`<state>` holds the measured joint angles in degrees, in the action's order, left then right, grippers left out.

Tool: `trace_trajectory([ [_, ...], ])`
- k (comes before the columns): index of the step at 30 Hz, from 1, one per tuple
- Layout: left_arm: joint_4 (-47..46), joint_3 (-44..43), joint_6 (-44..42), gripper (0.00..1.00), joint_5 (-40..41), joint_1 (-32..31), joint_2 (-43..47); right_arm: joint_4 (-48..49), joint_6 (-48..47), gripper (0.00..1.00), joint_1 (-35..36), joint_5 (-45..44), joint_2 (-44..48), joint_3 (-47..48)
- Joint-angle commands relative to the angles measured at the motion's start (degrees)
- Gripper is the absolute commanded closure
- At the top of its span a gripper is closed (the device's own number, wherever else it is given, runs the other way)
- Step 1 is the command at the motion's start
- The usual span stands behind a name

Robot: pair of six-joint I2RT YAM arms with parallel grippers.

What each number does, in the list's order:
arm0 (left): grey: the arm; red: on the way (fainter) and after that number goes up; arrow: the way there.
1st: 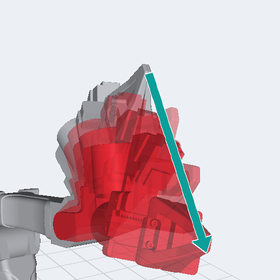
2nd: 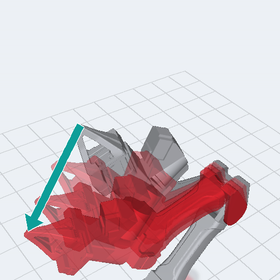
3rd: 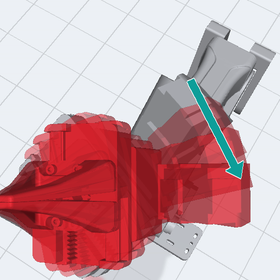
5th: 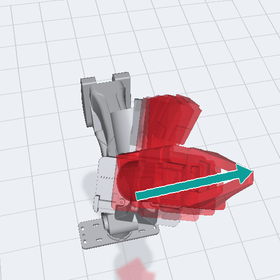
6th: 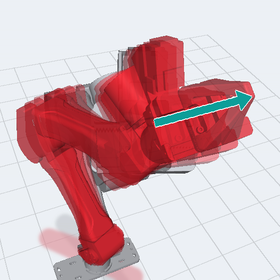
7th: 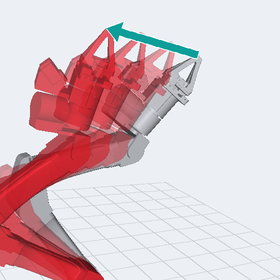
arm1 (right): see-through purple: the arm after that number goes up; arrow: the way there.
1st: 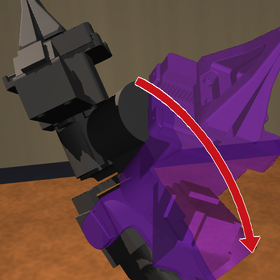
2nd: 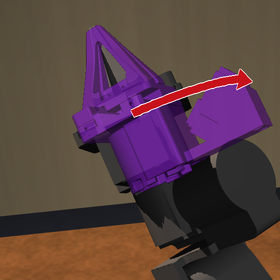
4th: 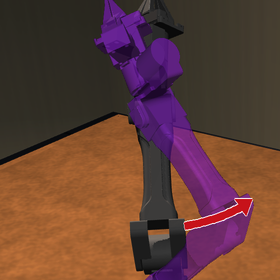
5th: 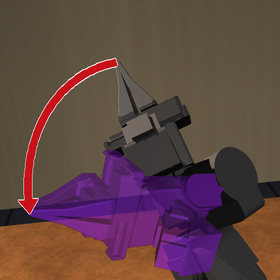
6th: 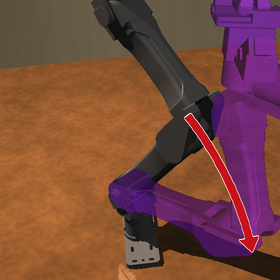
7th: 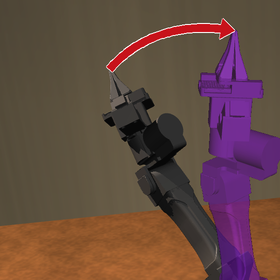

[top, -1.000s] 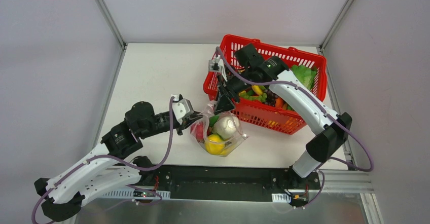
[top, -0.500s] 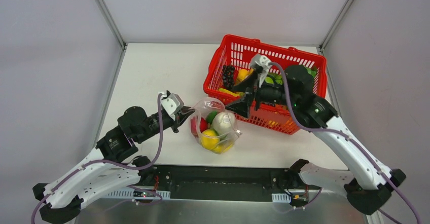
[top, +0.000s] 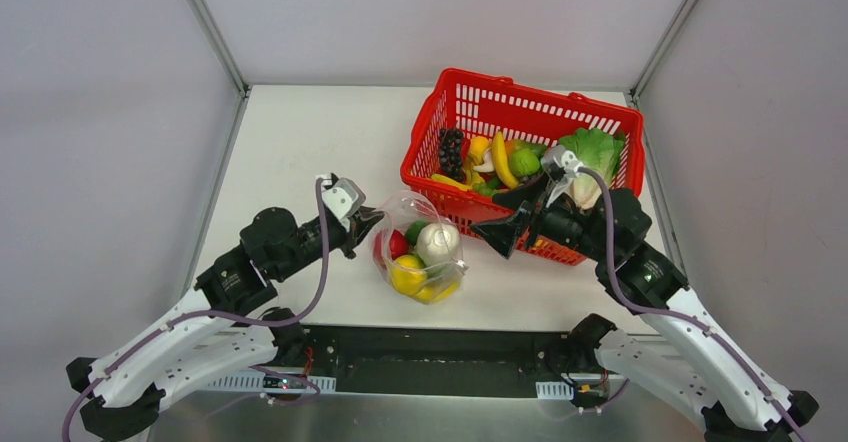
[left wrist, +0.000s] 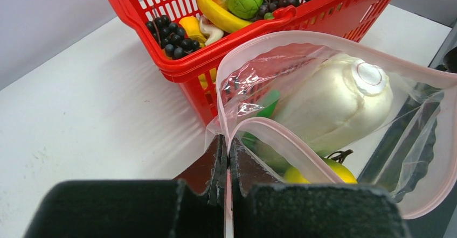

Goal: Place the food in the zip-top bag and seal the zipper
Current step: Adjust the zipper food storage bag at the center of the board.

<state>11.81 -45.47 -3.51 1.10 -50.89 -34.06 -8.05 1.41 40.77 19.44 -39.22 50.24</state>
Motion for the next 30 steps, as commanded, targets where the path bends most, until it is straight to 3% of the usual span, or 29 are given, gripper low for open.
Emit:
trace_trajectory([
  [1, -0.62, -1.60, 1.27, 1.00, 2.68, 0.54, -0.48, 3.80, 2.33, 0.10, -0.03, 7.86, 3.15, -2.73],
  [6, -0.74, -1.68, 2.10, 1.00, 4.39, 0.55, -0.23, 9.64, -0.49, 0.11, -0.07, 20.26, 7.99, -8.30],
  [11, 0.12, -1.88, 2.58, 1.00, 5.35, 0.56, 0.12, 8.49, -3.23, 0.12, -0.04, 20.84, 9.70, -11.57],
  [18, 0.23, -1.99, 3.33, 1.00, 6.05, 0.58, 0.33, 3.28, -5.11, 0.23, 0.58, 18.62, 4.73, -11.15],
  [21, 0.31, -2.12, 3.35, 1.00, 6.24, 0.54, 0.38, 2.69, -7.28, 0.23, 3.62, 12.72, 4.01, -11.52],
  [26, 0.40, -2.15, 3.38, 1.00, 6.49, 0.53, 0.57, 1.21, -11.85, 0.22, 14.84, 1.76, 1.61, -10.93],
  [30, 0.44, -2.20, 3.38, 1.00, 6.73, 0.53, 0.75, 5.22, -13.49, 0.22, 22.29, -6.94, 1.26, -11.63],
])
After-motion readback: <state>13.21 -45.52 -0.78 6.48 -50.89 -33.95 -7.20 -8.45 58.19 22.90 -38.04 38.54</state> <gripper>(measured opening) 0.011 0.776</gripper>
